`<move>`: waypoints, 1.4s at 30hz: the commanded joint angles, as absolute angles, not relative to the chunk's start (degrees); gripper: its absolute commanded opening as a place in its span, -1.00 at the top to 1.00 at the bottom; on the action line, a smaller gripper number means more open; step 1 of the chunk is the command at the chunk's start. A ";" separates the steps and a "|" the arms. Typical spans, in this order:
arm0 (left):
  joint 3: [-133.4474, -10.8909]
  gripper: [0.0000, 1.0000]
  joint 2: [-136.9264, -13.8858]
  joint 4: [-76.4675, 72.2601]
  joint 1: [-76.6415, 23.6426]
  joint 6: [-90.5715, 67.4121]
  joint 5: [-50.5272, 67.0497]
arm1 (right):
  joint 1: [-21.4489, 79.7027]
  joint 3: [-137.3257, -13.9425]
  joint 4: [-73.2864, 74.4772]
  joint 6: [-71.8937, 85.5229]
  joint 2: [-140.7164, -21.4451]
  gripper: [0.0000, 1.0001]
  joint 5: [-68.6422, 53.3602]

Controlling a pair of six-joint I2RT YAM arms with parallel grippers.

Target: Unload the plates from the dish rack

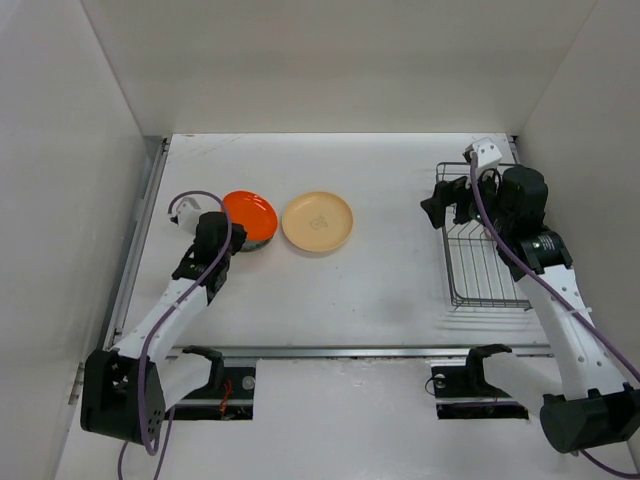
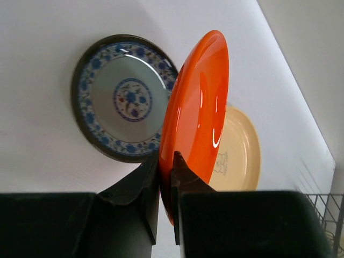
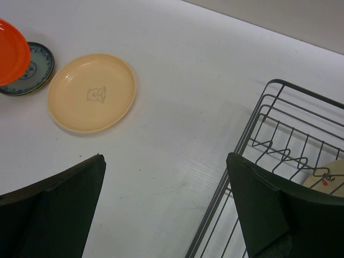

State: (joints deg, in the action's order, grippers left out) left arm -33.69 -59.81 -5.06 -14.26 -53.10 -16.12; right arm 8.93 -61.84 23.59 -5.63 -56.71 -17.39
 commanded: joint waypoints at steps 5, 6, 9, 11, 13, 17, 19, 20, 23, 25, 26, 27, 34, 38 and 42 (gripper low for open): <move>-33.83 1.00 -62.30 -4.40 -11.08 -56.25 -16.96 | 7.91 -61.79 20.04 -4.04 -55.28 -1.00 -16.00; -33.84 1.00 -62.92 -3.79 -10.55 -56.77 -16.96 | 7.39 -61.79 20.04 -4.04 -55.28 -1.00 -16.00; -34.37 1.00 -65.38 -3.78 -9.85 -56.78 -16.44 | 7.38 -61.79 20.04 -4.04 -55.28 -1.00 -16.00; -34.98 1.00 -66.70 -3.26 -9.32 -56.78 -15.83 | 7.38 -61.79 20.04 -4.04 -55.28 -1.00 -16.00; -35.51 1.00 -68.55 -3.25 -8.79 -56.78 -15.82 | 6.86 -61.79 20.04 -4.04 -55.28 -1.00 -16.00; -36.04 1.00 -69.70 -3.25 -7.74 -57.30 -15.82 | 6.86 -61.79 20.04 -4.04 -55.28 -1.00 -16.52; -35.51 1.00 -70.22 -3.77 -7.73 -57.30 -15.82 | 6.86 -61.79 20.04 -4.04 -55.28 -1.00 -16.52; -35.51 1.00 -70.22 -3.78 -7.73 -57.30 -15.82 | 6.86 -61.79 20.04 -4.04 -55.28 -1.00 -16.52; -35.51 1.00 -70.84 -4.31 -7.21 -56.78 -15.21 | 6.86 -61.79 20.04 -4.04 -55.28 -1.00 -16.52; -35.51 0.79 -70.84 -4.31 -7.21 -56.78 -14.68 | 6.86 -61.79 20.04 -4.04 -55.28 -1.00 -16.52; -35.51 0.71 -70.84 -4.31 -7.21 -56.78 -14.68 | 6.86 -61.79 20.04 -4.04 -55.28 -1.00 -16.52; -35.51 0.62 -70.84 -4.31 -7.21 -56.78 -14.16 | 6.86 -61.79 20.04 -4.04 -55.28 -1.00 -16.52; -35.51 0.07 -70.84 -4.83 -7.21 -55.73 -13.62 | 6.86 -61.79 20.04 -4.04 -55.28 -1.00 -16.52; -35.51 -0.43 -70.22 -6.14 -7.21 -54.67 -12.49 | 6.86 -61.79 20.04 -4.04 -55.28 -1.00 -16.52; -34.19 -0.79 -68.30 -7.56 -7.21 -54.05 -10.73 | 6.33 -61.79 20.04 -4.04 -55.28 -1.00 -14.25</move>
State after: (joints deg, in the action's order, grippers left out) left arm -33.47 -70.76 -4.71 -7.40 -55.33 -12.10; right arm 7.11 -61.82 23.05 -4.67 -56.49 -16.32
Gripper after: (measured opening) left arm 0.880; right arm 0.998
